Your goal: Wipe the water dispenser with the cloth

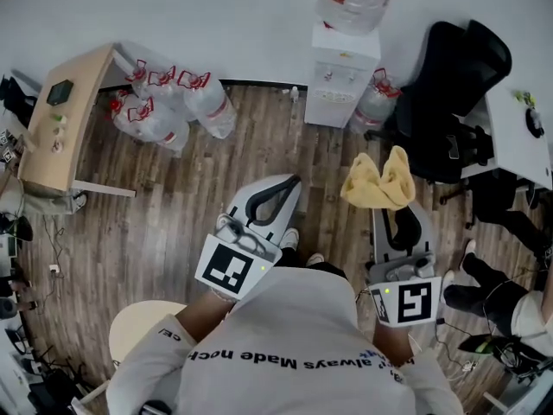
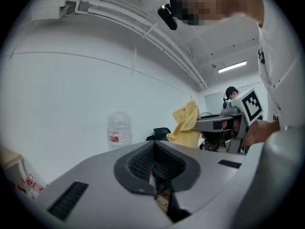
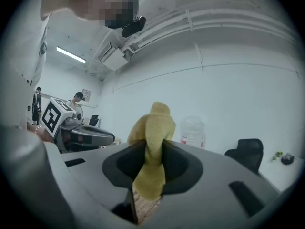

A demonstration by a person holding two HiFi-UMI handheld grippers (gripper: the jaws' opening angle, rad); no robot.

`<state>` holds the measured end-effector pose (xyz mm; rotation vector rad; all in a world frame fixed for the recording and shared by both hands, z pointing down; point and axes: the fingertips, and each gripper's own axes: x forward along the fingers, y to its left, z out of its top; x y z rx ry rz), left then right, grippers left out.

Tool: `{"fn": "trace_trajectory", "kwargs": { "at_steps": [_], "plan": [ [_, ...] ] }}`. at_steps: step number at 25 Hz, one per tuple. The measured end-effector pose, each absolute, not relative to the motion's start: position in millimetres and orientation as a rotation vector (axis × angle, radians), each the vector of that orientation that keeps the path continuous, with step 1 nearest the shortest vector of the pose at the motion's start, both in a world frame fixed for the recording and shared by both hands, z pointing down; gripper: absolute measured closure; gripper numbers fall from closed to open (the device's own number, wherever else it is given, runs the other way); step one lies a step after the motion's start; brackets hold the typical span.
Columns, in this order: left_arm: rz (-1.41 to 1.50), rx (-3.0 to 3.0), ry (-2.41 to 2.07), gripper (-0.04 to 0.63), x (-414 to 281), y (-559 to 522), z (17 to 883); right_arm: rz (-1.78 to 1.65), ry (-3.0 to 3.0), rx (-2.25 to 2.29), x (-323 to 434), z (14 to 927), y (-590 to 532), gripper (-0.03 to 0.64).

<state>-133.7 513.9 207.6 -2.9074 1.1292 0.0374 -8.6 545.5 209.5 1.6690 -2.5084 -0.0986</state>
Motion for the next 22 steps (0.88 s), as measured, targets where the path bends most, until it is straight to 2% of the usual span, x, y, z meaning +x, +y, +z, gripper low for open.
{"fn": "trace_trajectory", "kwargs": {
  "at_steps": [11, 22],
  "plan": [
    [0.026, -2.946, 1.094, 0.575, -147.2, 471.8, 217.1, -0.065, -2.503, 1.694, -23.6, 219.5, 502.7, 0.514],
    [0.042, -2.944, 1.063, 0.575, -103.9, 409.8, 210.8, -0.073, -2.484, 1.718, 20.0, 217.0, 443.2, 0.514]
  ]
}}
